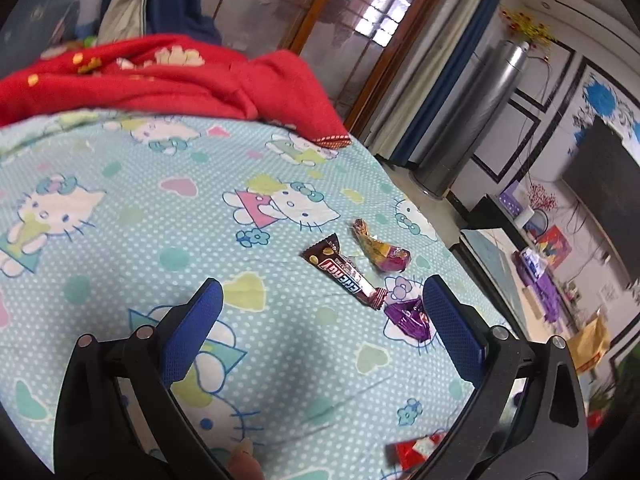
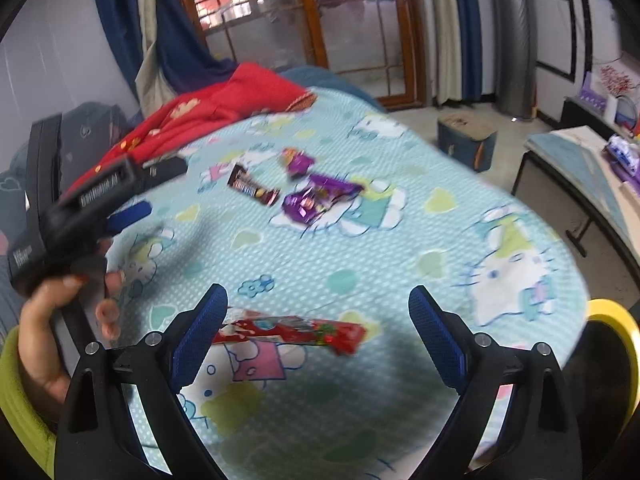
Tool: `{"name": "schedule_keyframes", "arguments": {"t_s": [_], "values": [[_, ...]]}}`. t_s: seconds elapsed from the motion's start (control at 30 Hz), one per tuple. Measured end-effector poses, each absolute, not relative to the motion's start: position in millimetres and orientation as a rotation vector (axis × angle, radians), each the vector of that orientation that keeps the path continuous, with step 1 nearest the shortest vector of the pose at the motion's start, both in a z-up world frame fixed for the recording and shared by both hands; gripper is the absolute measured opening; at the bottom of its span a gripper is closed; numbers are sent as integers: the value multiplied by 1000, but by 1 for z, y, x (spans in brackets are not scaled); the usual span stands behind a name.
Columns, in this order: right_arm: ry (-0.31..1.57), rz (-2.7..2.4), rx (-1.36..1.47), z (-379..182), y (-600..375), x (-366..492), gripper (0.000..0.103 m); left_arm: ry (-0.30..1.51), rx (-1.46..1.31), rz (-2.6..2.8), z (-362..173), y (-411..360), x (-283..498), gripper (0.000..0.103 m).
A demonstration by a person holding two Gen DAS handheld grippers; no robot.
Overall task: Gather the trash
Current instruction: 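Move both tools back toward the remaining candy wrappers on the bed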
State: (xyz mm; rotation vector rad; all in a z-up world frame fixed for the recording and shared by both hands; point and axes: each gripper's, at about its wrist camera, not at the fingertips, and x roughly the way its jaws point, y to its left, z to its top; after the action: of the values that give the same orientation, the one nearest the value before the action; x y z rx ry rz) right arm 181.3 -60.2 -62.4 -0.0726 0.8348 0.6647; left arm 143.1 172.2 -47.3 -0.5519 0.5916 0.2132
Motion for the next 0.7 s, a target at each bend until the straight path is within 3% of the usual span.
{"name": "schedule_keyframes", "arguments": {"t_s": [0.13,0.2,0.27,0.4,0.53,0.7], "values": [[885,677,-68,-80,-56,184,87,653,-654,185,-61,178,161,78],[913,692,-67,-88,-56,182,77,679,-708,184,-69,180,172,73],[899,689,-91,-95,-56,176,75,702,-752,186,-77,183,182,67],[857,681,-145,-98,-58,166,65,717,-757,210,-81,182,199,66],[854,695,-128,-96,-63,165,64,730,-739,222,-79,182,213,66],[862,732,-38,-91,-75,172,65,759,-666,238,-84,180,229,59]]}}
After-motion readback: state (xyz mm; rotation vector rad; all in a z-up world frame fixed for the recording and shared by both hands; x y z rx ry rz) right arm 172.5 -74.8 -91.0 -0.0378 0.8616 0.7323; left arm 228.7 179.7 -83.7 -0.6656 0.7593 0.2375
